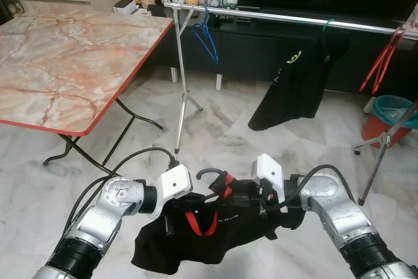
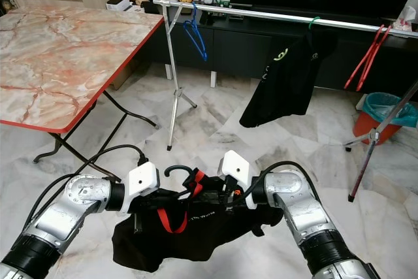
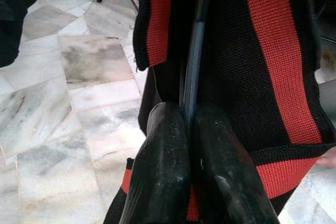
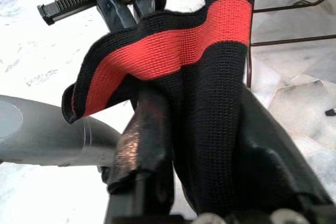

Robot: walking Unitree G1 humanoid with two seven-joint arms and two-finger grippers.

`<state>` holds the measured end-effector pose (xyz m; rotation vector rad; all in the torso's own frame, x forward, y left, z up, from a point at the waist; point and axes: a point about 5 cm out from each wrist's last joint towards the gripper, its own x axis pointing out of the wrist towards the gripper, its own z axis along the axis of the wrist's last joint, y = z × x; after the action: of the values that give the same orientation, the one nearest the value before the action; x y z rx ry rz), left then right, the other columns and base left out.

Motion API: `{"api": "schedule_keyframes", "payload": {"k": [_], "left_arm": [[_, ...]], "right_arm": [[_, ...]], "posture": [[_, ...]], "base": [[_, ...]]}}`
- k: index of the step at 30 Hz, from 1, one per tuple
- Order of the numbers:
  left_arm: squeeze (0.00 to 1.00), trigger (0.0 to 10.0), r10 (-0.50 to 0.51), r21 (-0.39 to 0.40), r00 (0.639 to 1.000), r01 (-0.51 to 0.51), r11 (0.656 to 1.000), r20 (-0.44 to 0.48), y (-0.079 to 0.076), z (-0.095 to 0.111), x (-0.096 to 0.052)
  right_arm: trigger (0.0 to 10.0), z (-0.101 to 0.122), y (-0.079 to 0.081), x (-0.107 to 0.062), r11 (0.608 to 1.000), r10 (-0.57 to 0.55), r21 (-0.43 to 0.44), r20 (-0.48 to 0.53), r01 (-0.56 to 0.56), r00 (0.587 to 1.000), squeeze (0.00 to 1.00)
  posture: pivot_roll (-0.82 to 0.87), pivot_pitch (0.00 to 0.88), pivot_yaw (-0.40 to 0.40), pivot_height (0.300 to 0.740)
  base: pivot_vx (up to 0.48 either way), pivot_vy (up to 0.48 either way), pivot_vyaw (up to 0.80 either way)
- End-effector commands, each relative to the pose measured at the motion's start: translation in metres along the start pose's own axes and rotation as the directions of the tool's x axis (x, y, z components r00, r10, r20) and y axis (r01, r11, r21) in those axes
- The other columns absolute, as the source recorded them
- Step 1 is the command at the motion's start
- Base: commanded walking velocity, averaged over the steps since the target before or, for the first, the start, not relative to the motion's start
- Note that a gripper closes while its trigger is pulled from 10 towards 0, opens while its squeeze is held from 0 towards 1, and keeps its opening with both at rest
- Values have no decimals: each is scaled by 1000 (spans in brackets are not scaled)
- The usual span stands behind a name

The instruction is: Hang hanger

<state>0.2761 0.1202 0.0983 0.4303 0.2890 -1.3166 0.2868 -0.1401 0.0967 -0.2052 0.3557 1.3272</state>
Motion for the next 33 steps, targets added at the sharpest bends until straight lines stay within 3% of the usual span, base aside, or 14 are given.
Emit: {"api": "schedule_keyframes", "payload": {"k": [1, 11, 12, 13, 14, 27, 28, 29, 30, 31, 33], "left_arm": [[0, 0, 12, -6, 999, -12, 1000, -48, 0, -8, -4], [0, 0, 0, -8, 999, -1, 1000, -51, -1, -9, -4], [0, 0, -1, -9, 999, 0, 1000, -51, -1, -9, -4], [0, 0, -1, -9, 999, 1, 1000, -52, -1, -9, -4], [0, 0, -3, -10, 998, 3, 1000, -56, -2, -10, -4], [0, 0, -1, -5, 998, 0, 1000, -68, -2, -12, -5], [0, 0, 1, -2, 998, -2, 1000, -68, -1, -11, -5], [0, 0, 1, -2, 998, -2, 1000, -68, -1, -11, -5], [0, 1686, 3, -1, 998, -3, 1000, -67, -1, -11, -6], [0, 9922, 7, 1, 998, -7, 1000, -65, 0, -11, -6], [0, 10000, 17, 6, 998, -16, 1000, -62, 1, -9, -6]], "right_arm": [[10000, 10, -2, -4, 999, 21, -24, 30, -20, 999, 1000], [10000, 9, -2, -4, 999, 21, -36, 16, -20, 1000, 1000], [10000, 10, -2, -5, 999, 22, -39, 14, -21, 1000, 243], [10000, 10, -2, -5, 999, 23, -42, 13, -22, 1000, 243], [10000, 10, -3, -6, 999, 18, -43, 8, -18, 1000, 0], [10000, 3, -2, -7, 999, 36, -37, -29, -37, 999, 0], [4980, 2, -1, -6, 999, 38, -35, -28, -39, 999, 0], [4980, 2, -1, -6, 999, 38, -35, -28, -39, 999, 0], [0, 2, -1, -6, 999, 40, -33, -26, -41, 999, 0], [0, 3, -1, -5, 999, 44, -29, -22, -45, 999, 0], [0, 0, 0, -5, 998, 52, -18, -30, -53, 998, 0]], "posture": [[92, 0, -8, 740], [91, 0, -9, 740], [92, 0, -9, 740], [91, 0, -10, 740], [90, 0, -9, 740], [97, 0, -12, 740], [97, 0, -12, 740], [97, 0, -12, 740], [97, 0, -12, 740], [99, 0, -12, 740], [99, 0, -12, 740]], "base": [[0, 0, 0], [0, 0, 0], [0, 0, 0], [0, 0, 0], [0, 0, 0], [0, 0, 0], [0, 0, 0], [0, 0, 0], [0, 0, 0], [0, 0, 0], [0, 0, 0]]}}
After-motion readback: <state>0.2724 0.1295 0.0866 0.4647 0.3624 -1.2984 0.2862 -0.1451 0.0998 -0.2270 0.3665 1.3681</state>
